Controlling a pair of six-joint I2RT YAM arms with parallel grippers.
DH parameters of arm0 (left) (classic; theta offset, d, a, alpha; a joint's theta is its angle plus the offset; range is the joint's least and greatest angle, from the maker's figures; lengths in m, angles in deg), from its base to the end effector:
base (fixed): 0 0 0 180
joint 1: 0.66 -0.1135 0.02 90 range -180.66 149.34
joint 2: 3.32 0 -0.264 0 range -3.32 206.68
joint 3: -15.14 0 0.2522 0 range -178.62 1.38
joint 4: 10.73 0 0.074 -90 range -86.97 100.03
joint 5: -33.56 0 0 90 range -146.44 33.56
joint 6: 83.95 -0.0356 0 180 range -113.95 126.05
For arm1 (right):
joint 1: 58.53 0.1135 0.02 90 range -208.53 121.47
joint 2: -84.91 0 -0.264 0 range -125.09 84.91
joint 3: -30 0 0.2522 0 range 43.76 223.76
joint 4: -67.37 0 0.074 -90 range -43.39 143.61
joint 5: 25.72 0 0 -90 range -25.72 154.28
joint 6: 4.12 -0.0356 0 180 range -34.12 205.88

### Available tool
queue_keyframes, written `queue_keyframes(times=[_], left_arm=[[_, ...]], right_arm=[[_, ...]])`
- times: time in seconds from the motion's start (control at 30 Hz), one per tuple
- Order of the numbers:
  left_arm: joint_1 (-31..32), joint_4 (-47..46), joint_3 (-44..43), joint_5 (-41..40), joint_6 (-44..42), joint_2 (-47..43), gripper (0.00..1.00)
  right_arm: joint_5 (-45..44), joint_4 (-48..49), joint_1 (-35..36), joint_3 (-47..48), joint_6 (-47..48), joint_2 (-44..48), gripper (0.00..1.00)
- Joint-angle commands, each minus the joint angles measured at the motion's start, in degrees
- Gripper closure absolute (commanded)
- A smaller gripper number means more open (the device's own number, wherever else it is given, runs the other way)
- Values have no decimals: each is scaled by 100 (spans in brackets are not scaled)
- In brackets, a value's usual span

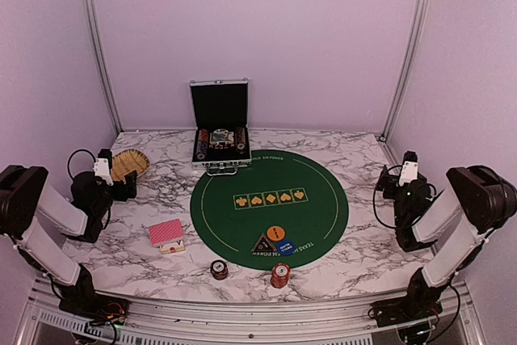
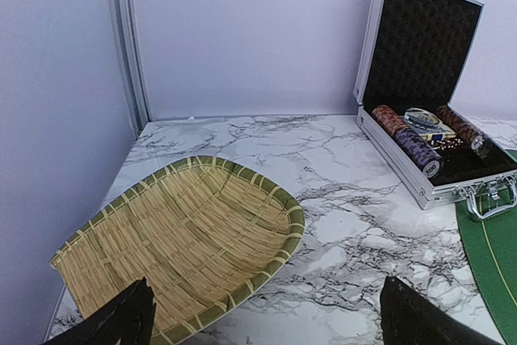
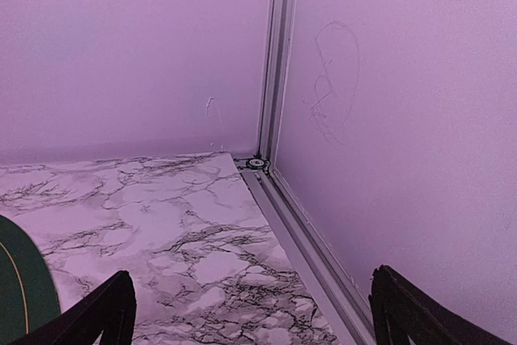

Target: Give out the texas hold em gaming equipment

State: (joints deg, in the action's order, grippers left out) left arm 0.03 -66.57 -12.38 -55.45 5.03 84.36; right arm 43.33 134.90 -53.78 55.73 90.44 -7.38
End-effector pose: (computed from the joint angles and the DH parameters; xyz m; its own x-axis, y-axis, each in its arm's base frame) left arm 0.2441 -0.0036 0.1503 -0.0748 0.0187 -0.9970 0.0306 0.9994 0.0164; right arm 0.2383 0.0070 0.1477 -0.0054 -0.0749 -0.9972 0.2794 0.9574 -0.0735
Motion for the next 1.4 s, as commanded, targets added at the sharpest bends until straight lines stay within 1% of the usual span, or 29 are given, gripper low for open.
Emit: queue_keyframes(times=[0.0, 0.4, 0.43, 0.5, 0.6, 0.7, 0.83, 0.97, 1.0, 1.13, 1.2, 1.23, 1.33, 1.37], left_arm=[[-26, -220, -57, -20, 14, 4, 1], [-29, -227, -58, -37, 16, -22, 1], [-27, -92, -118, -63, 17, -75, 1], [-27, 559, -383, -314, 56, -271, 1], [-33, 1327, -673, -136, -15, -506, 1], [-26, 1791, -799, 134, -168, -720, 1], [-32, 2868, -1146, 346, -381, -1124, 1], [-33, 3598, -1301, 552, -514, -1501, 1], [-34, 3829, -1387, 611, -540, -1537, 1], [-27, 5250, -2043, 652, -724, -1453, 1], [-31, 5712, -2284, 630, -868, -1462, 1], [-26, 5897, -2363, 600, -929, -1478, 1], [-30, 6225, -2522, 664, -985, -1556, 1], [-28, 6325, -2573, 728, -1005, -1587, 1]], right_arm=[[46, 11, 26, 82, 10, -8, 1], [56, 44, 28, 66, 14, 0, 1], [52, 36, 26, 73, 10, -1, 1], [8, -41, -20, 88, -81, 17, 1], [-373, -179, -80, 66, -322, 126, 1], [-373, -14, -76, 28, -277, 98, 1], [-356, 95, -64, -43, -258, 124, 1], [-301, 177, -54, -113, -232, 177, 1], [-269, 216, -51, -130, -206, 181, 1], [-219, 203, -22, -134, -145, 225, 1], [-144, 125, 35, -89, -26, 252, 1], [-176, -97, 99, -18, 70, 354, 1], [-616, -2548, 149, 898, -100, 1103, 1], [-632, -3141, 116, 1325, -116, 1239, 1]])
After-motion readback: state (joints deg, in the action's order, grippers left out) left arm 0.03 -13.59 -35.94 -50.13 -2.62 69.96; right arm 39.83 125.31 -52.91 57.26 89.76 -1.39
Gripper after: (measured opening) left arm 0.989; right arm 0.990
